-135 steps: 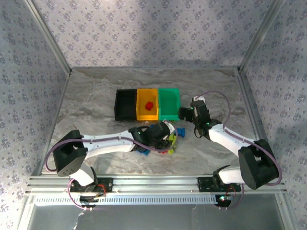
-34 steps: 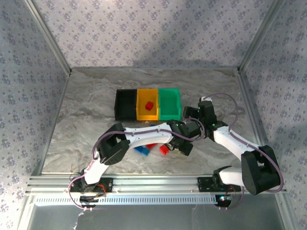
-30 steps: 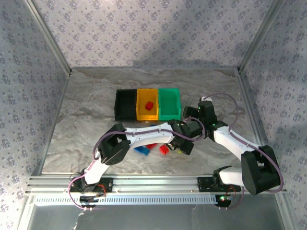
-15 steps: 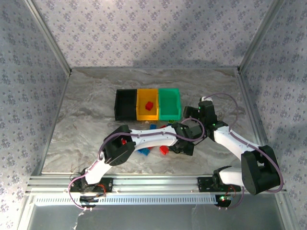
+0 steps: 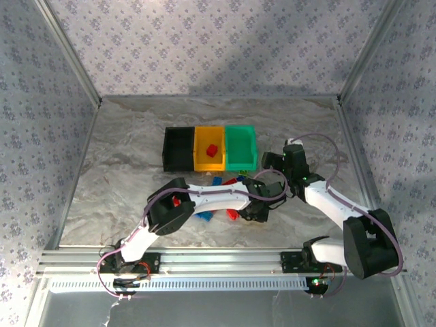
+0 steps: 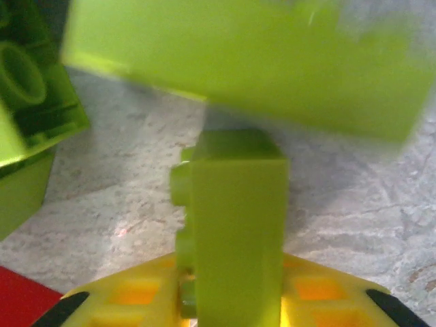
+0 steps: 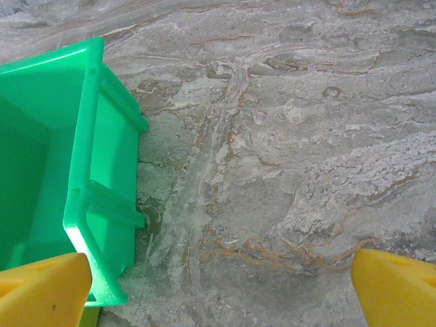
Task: Sort the legos into containers by color
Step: Pick up the lego from the middle-left of the table.
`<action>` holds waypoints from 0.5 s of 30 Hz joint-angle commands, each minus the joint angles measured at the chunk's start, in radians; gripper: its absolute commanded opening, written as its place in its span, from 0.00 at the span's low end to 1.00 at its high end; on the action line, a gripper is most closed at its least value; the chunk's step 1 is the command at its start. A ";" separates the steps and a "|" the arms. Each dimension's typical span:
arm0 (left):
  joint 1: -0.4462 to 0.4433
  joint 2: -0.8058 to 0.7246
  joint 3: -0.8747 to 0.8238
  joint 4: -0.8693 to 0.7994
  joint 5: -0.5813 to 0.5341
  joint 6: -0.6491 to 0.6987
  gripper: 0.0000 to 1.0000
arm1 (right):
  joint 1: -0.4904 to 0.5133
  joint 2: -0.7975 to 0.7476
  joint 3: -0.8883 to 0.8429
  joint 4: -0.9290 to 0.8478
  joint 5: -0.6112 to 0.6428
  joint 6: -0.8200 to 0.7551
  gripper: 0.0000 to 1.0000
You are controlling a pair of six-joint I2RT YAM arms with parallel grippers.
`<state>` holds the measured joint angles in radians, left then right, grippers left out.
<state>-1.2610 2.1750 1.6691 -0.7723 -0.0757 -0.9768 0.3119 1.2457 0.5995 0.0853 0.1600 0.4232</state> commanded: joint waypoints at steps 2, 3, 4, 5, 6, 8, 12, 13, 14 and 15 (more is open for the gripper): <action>-0.004 -0.070 -0.088 0.019 -0.018 0.000 0.23 | 0.000 -0.020 -0.002 0.006 0.006 0.017 1.00; -0.005 -0.091 -0.111 0.034 -0.027 0.001 0.19 | 0.000 -0.019 -0.001 0.007 0.000 0.017 1.00; -0.006 -0.116 -0.137 0.052 -0.032 0.000 0.18 | 0.001 -0.019 -0.001 0.009 -0.005 0.019 1.00; -0.006 -0.141 -0.159 0.064 -0.041 0.000 0.16 | 0.002 -0.019 -0.003 0.010 -0.005 0.019 1.00; -0.005 -0.169 -0.182 0.078 -0.054 -0.002 0.16 | 0.004 -0.019 -0.003 0.011 -0.002 0.019 1.00; -0.005 -0.222 -0.220 0.088 -0.081 0.000 0.13 | 0.003 -0.017 -0.003 0.010 0.005 0.017 1.00; -0.006 -0.333 -0.284 0.087 -0.191 0.026 0.10 | 0.001 -0.019 -0.002 0.008 0.000 0.017 1.00; -0.003 -0.362 -0.295 0.075 -0.229 0.033 0.10 | 0.001 -0.017 -0.004 0.009 0.000 0.017 1.00; 0.002 -0.385 -0.302 0.059 -0.259 0.040 0.10 | 0.001 -0.016 -0.001 0.009 0.001 0.016 1.00; 0.014 -0.409 -0.310 0.040 -0.286 0.052 0.10 | 0.000 -0.012 0.000 0.008 0.001 0.015 1.00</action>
<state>-1.2602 1.8488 1.3689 -0.7063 -0.2375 -0.9588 0.3119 1.2415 0.5987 0.0856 0.1600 0.4274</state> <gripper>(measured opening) 0.240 0.998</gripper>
